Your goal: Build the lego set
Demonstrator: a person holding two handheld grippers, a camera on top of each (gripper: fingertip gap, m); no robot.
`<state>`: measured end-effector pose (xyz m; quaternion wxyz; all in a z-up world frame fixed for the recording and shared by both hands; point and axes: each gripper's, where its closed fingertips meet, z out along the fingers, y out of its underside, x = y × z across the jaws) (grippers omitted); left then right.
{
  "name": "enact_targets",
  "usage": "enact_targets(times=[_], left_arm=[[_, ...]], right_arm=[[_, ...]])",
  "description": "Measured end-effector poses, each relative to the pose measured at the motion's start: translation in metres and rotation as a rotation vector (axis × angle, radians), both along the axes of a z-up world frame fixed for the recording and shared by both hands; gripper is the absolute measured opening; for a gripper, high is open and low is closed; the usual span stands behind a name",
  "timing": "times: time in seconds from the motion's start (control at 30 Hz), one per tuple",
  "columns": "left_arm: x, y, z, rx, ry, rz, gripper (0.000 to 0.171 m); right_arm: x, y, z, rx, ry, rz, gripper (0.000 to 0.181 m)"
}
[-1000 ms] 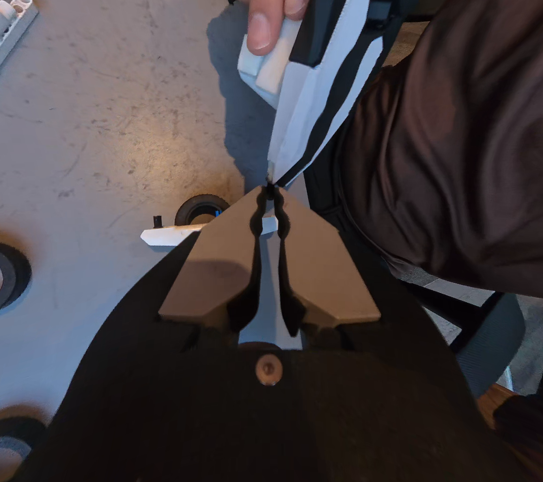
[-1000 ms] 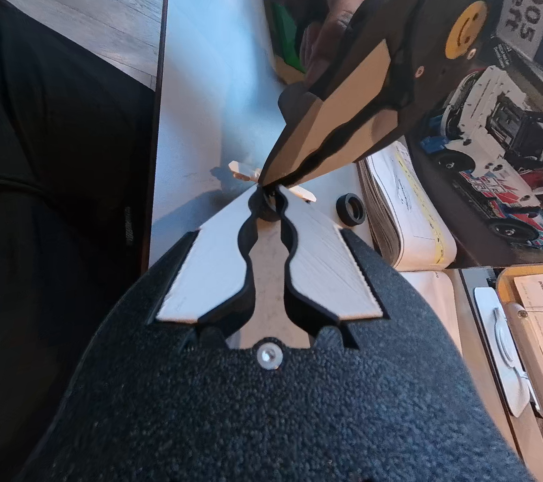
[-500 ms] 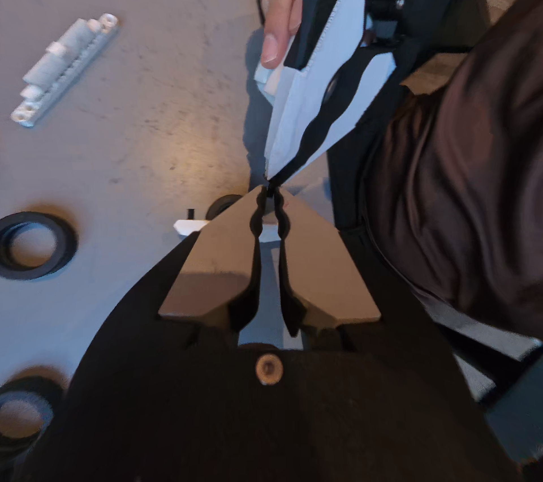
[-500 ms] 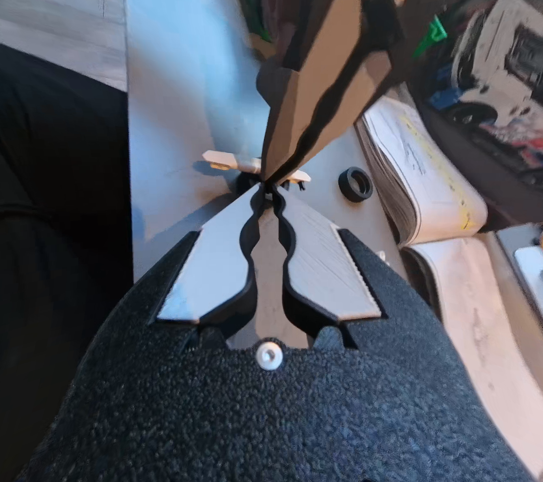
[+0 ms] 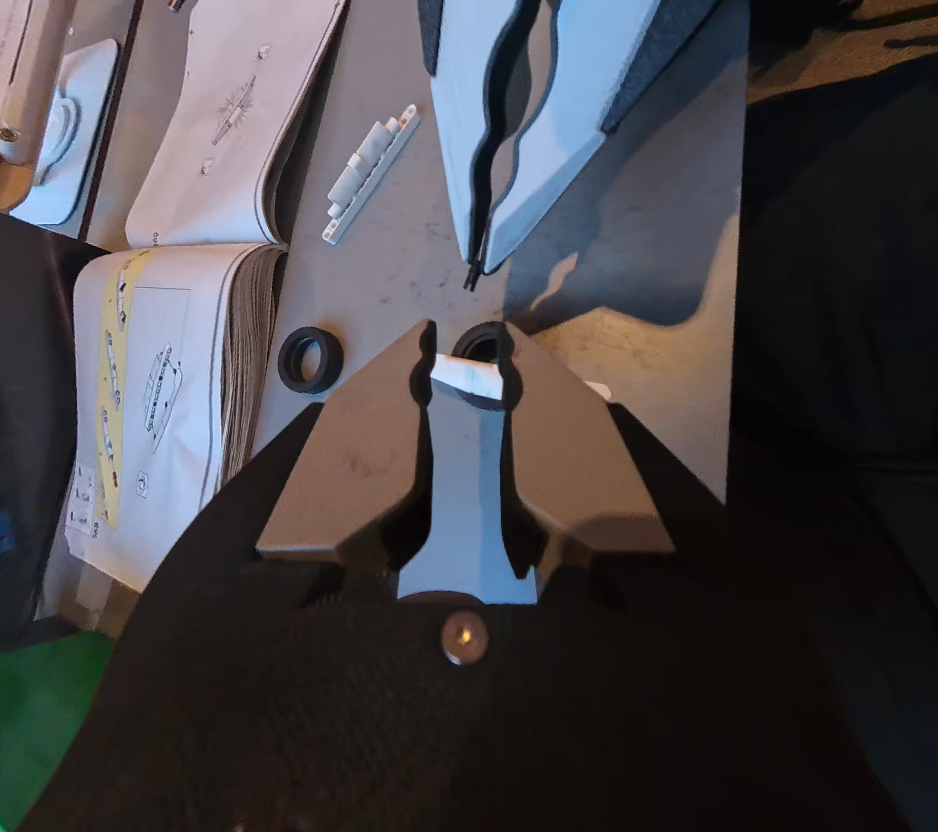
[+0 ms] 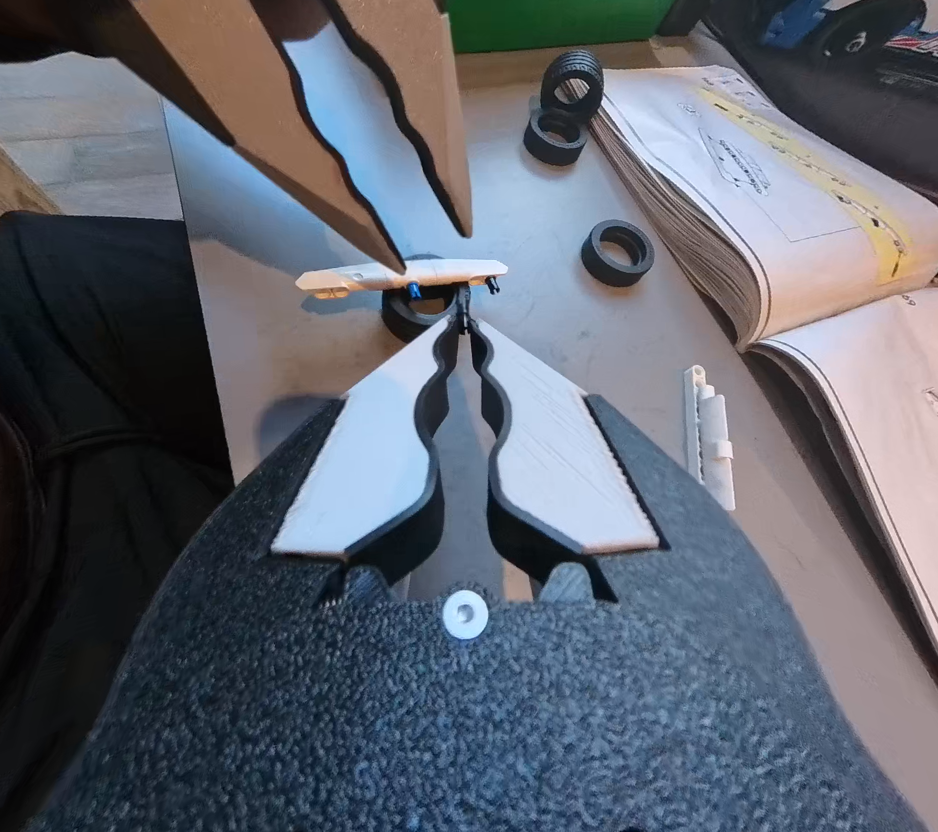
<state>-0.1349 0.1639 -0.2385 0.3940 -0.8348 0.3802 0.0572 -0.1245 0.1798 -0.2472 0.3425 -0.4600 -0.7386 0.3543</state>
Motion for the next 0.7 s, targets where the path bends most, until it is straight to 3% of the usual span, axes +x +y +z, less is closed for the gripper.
enact_targets(times=[0.37, 0.7], left_arm=[[0.0031, 0.0022, -0.0068, -0.003, -0.005, 0.017, 0.022], [0.0025, 0.0043, -0.0065, 0.029, 0.019, 0.042, 0.021]], right_arm=[[-0.0003, 0.0005, -0.0055, 0.028, -0.015, -0.008, 0.005], [0.0005, -0.0003, -0.0058, -0.045, -0.029, -0.008, 0.004]])
